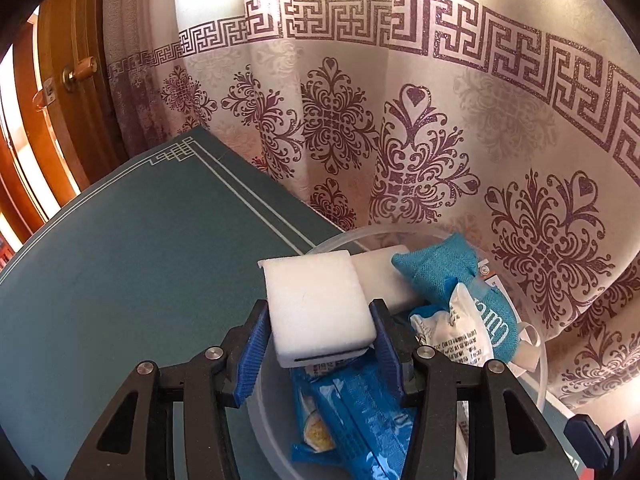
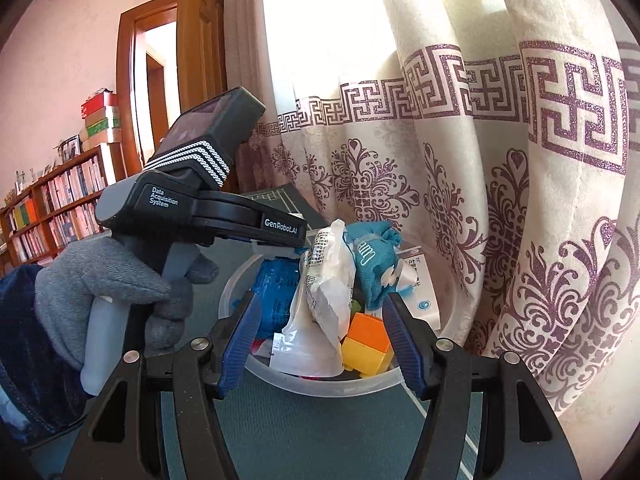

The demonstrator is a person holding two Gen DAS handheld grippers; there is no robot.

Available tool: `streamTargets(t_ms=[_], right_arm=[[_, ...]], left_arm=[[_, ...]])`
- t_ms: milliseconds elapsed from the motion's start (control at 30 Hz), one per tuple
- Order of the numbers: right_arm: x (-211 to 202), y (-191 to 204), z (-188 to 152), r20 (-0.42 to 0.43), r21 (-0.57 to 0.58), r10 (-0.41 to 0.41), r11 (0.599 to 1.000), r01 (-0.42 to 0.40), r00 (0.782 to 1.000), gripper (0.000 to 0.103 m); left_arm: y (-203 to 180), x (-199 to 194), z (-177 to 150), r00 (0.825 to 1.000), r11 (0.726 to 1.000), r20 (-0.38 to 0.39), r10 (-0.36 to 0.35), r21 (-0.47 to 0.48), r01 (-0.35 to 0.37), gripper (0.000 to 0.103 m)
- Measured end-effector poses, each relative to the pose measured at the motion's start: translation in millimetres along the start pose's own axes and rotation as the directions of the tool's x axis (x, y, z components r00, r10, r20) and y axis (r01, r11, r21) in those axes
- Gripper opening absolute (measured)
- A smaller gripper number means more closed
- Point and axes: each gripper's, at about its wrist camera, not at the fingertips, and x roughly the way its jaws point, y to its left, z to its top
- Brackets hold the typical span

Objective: Organize objects
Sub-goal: 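Lower the printed bag into the bowl with the right gripper while the left brings the sponge over, then release the sponge into the bowl with the left gripper while the right opens off the bag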

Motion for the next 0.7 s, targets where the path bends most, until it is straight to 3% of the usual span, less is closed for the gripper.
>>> streamTargets(t_ms=[200,367,567,700], right_arm=[[1.4,-4.3,-0.4,-0.005,0.005,-0.007,1.000,0.007,1.000,0.064],[1.6,-4.2,-0.3,-0.006,0.005,-0.009,1.000,0.009,1.000,0.064],[0.7,-8.1,-3.8,-0.034,0.017,0.000,1.000,0.001,0.999,0.065],[-3.6,-13.8,-11.4,-0.061,0.027,-0.003,1.000,0.004,0.998,0.072]], left_arm=[[0.2,1.1,0.2,0.997,0.997,0.011,-0.079,-0.010,0.079,0.086],[11.4,-12.7,-1.6,0.994,0.993,0.040,-0.101,-0.065,0.103,0.091],[20.5,-31.7,-8.3,0.997,0.995,0.075,-0.001,-0.102,0.009,0.095],[20.6,-48.7,-20.1,0.990,0.991,0.105,0.093,-0.110,-0.081,0.102]])
